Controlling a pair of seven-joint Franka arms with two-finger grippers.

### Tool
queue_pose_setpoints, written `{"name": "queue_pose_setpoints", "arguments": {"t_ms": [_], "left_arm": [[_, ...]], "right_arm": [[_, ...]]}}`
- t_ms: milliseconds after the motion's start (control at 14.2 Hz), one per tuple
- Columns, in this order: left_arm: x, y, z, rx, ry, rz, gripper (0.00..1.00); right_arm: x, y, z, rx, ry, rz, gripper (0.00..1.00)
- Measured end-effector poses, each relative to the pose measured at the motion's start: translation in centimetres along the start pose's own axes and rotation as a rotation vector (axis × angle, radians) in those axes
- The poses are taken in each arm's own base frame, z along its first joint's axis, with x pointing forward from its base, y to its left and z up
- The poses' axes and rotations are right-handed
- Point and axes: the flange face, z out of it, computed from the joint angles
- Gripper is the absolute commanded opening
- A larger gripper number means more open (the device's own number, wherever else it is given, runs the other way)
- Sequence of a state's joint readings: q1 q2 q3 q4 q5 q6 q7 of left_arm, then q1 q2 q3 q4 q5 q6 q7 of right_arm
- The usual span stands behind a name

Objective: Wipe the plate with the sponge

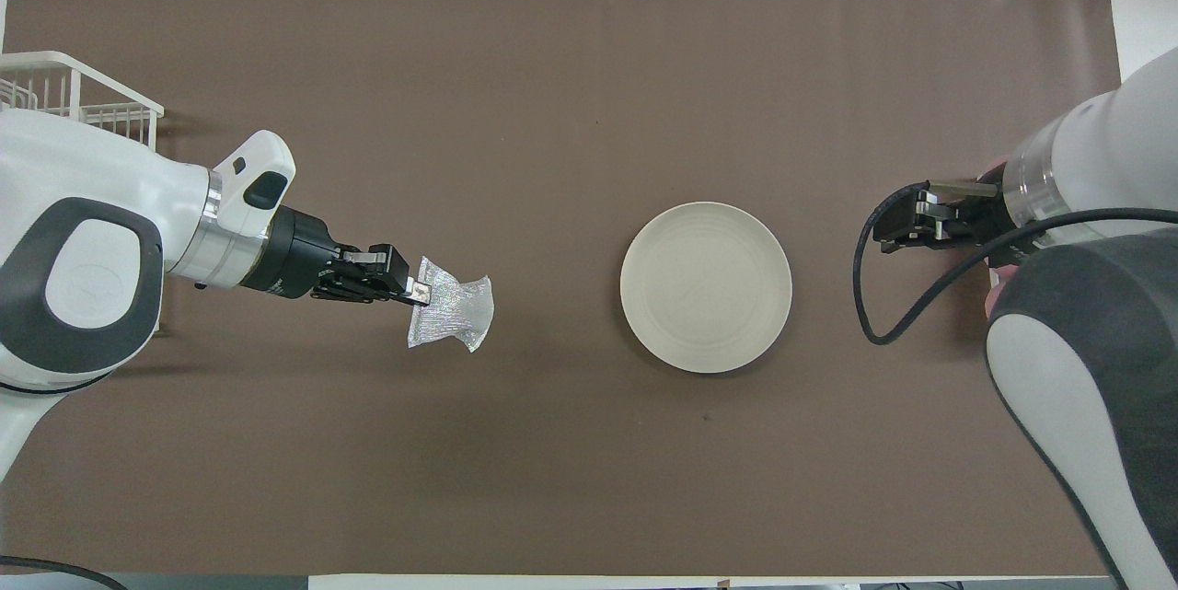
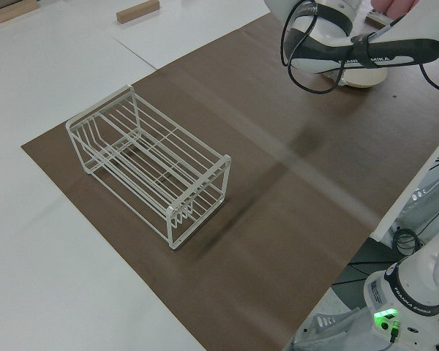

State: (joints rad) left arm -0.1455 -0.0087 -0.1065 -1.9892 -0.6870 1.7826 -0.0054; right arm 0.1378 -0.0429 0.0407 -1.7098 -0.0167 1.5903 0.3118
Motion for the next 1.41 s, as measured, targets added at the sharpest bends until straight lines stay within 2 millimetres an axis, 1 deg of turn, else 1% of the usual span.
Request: {"name": "queue_pose_setpoints", "arguments": {"t_ms": [211, 352, 422, 563, 704, 774, 915, 1126, 1408], "left_arm": [[-0.7, 3.8, 0.2, 0.25, 0.054, -0.05, 0.0], [-1.4, 5.6, 1.0, 0.406, 0.097, -0.07, 0.0], [-1.7, 5.9, 1.4, 0.479, 0.113, -0.071, 0.0], [-2.3, 6.1, 1.5, 0.62, 0.121, -0.085, 0.0], [-3.0, 6.2, 1.1, 0.763, 0.125, -0.113, 0.0], [-3.3, 6.4, 1.0, 0.832, 0.128, -0.128, 0.0], [-3.8, 6.6, 1.2, 0.973, 0.129, -0.14, 0.0], [-4.0, 5.8, 1.2, 1.195, 0.112, -0.157, 0.0], [-2.7, 4.0, 0.2, 1.457, 0.141, -0.189, 0.0]], "right_arm": [[0.1, 0.1, -0.1, 0.003, 0.01, -0.116, 1.0], [0.8, 1.2, -0.2, 0.009, 0.033, -0.167, 1.0], [1.1, 2.1, -0.2, 0.01, 0.036, -0.194, 1.0], [1.7, 4.2, -0.1, 0.01, 0.034, -0.231, 1.0], [2.5, 6.3, 0.2, 0.012, 0.03, -0.251, 1.0], [2.9, 7.1, 0.4, 0.012, 0.027, -0.261, 1.0], [3.4, 7.5, 0.5, 0.013, 0.025, -0.273, 1.0], [3.5, 7.9, 0.6, 0.014, 0.023, -0.267, 1.0], [3.7, 9.3, 0.7, 0.02, 0.019, -0.24, 1.0]]}}
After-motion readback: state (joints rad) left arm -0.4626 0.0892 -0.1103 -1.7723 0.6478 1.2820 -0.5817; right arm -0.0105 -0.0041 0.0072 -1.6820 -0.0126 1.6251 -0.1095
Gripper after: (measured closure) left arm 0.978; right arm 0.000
